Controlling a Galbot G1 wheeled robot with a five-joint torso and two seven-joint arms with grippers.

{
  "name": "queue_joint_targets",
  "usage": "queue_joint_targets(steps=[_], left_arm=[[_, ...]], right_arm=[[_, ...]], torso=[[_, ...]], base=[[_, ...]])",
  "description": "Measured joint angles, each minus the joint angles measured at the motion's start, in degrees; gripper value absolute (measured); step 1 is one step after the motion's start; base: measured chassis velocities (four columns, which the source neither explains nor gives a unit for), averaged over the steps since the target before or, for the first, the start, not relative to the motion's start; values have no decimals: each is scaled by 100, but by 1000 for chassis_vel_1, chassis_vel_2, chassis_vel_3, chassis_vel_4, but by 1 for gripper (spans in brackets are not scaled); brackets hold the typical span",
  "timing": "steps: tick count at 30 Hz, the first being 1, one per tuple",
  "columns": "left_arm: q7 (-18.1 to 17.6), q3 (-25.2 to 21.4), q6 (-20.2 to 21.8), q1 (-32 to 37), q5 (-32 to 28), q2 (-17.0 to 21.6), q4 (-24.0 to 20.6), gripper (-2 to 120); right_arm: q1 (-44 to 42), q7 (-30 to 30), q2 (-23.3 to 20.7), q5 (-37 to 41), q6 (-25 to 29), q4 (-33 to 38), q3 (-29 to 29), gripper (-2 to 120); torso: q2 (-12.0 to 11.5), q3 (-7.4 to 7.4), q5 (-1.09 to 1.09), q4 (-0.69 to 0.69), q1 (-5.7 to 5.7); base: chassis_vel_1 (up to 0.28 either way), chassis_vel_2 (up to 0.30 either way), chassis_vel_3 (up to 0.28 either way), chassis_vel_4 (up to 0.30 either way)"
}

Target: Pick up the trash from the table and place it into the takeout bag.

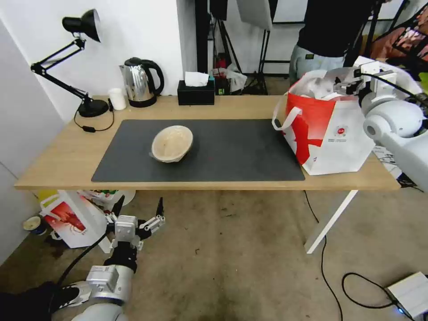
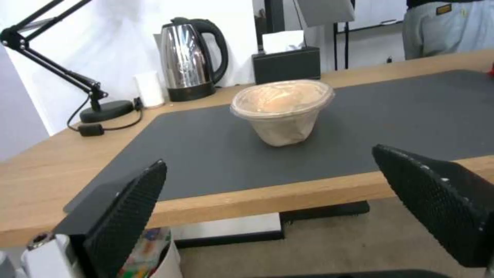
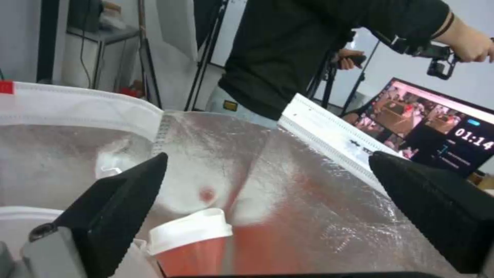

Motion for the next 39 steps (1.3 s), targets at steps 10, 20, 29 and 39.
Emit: queue_joint_targets(steps=[10, 20, 29, 39], left_arm=[[0, 0, 0, 0, 0, 0, 0, 100], [0, 0, 0, 0, 0, 0, 0, 100], [0, 0, 0, 0, 0, 0, 0, 100], [-1, -1, 0, 0, 0, 0, 0, 100]], right_arm=[[-20, 94, 3, 153, 255, 92, 131, 100], [-556, 318, -61, 59, 1452, 882, 882, 100], [-1246, 348, 165, 201, 2970, 1931, 1487, 100], [-2521, 717, 561, -401, 3203, 3323, 1792, 100]], torso=[[0, 0, 0, 1, 0], [2, 0, 0, 0, 0], [2, 0, -1, 1, 0], [1, 0, 0, 0, 0]], base=[[0, 0, 0, 0], [0, 0, 0, 0], [0, 0, 0, 0], [0, 0, 0, 0]])
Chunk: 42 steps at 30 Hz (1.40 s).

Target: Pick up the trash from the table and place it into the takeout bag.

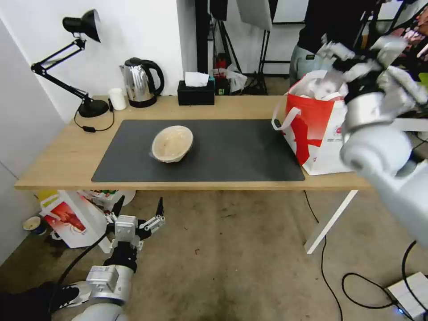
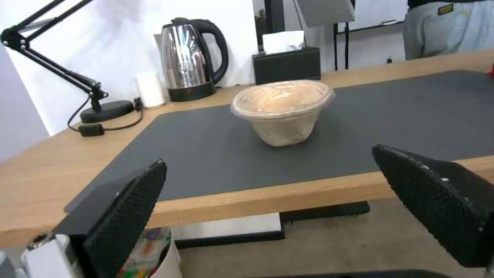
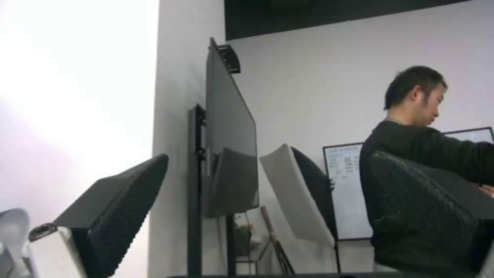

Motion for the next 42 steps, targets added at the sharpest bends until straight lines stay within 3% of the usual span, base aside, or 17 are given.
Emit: queue_joint_targets(steps=[8, 16, 20, 42], left_arm=[[0, 0, 0, 0, 0, 0, 0, 100], [1, 1, 0, 0, 0, -1, 0, 100], [1, 0, 0, 0, 0, 0, 0, 100], [1, 1, 0, 0, 0, 0, 0, 100]], right_arm=[[-1708, 796, 345, -1249, 65, 984, 272, 100], [-2423, 1077, 326, -1761, 111, 1182, 400, 100], [-3382, 1440, 573, -2582, 105, 1380, 307, 100], [-4394, 1550, 866, -3723, 304, 1206, -255, 100]], torso=[[0, -1, -1, -1, -1], [0, 0, -1, 1, 0], [0, -1, 0, 0, 0], [-1, 0, -1, 0, 0]], base=[[0, 0, 0, 0], [0, 0, 0, 0], [0, 0, 0, 0], [0, 0, 0, 0]])
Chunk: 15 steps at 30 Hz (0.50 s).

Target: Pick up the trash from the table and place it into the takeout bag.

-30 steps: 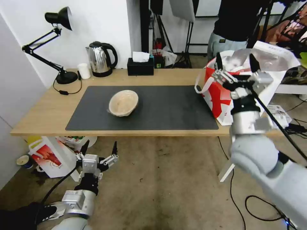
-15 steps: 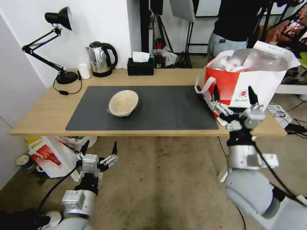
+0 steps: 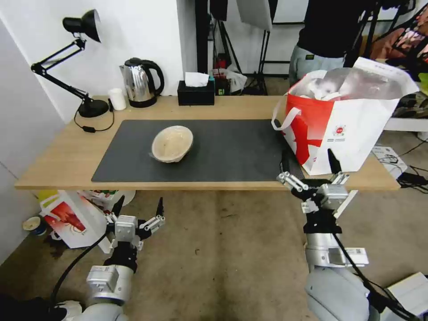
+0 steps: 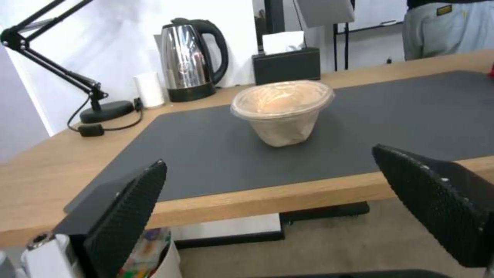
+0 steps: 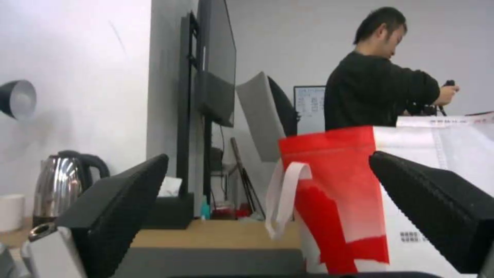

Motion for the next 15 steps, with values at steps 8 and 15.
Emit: queue_joint_targets(steps=[8, 15], left_arm=[[0, 0, 0, 0, 0, 0, 0, 100], [0, 0, 0, 0, 0, 0, 0, 100]], right_arm=[[-145, 42, 38, -194, -17, -128, -69, 100], [-345, 53, 173, -415, 95, -340, -229, 100]], torso=[[0, 0, 0, 0, 0], [0, 0, 0, 0, 0]], base=[[0, 0, 0, 0], [0, 0, 0, 0]])
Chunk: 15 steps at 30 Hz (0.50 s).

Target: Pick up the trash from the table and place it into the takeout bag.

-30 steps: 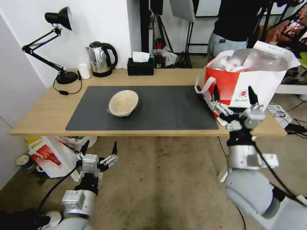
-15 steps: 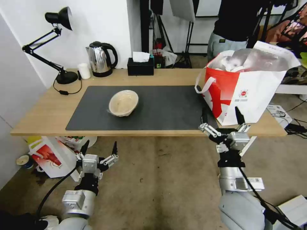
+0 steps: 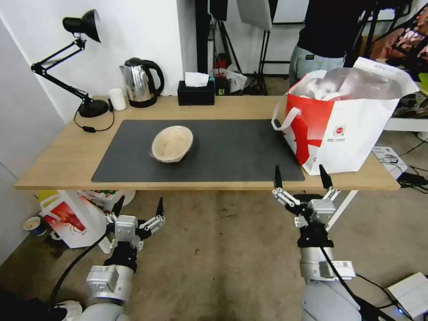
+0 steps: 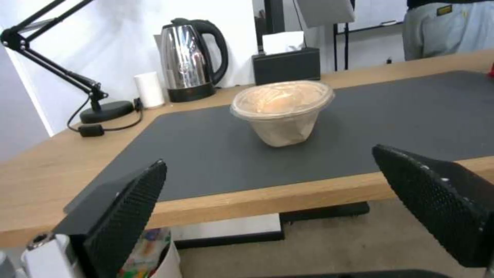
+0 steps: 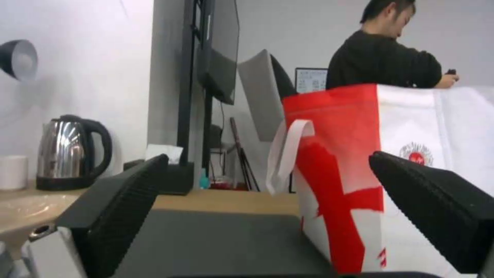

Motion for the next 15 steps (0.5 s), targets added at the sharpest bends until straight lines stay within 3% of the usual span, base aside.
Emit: queue_joint_targets(steps=[15], left_arm=[[0, 0, 0, 0, 0, 0, 0, 100]], right_arm=[[-229, 158, 247, -436, 355, -384, -314, 100]], torso=[[0, 0, 0, 0, 0]], base=[[0, 0, 0, 0]])
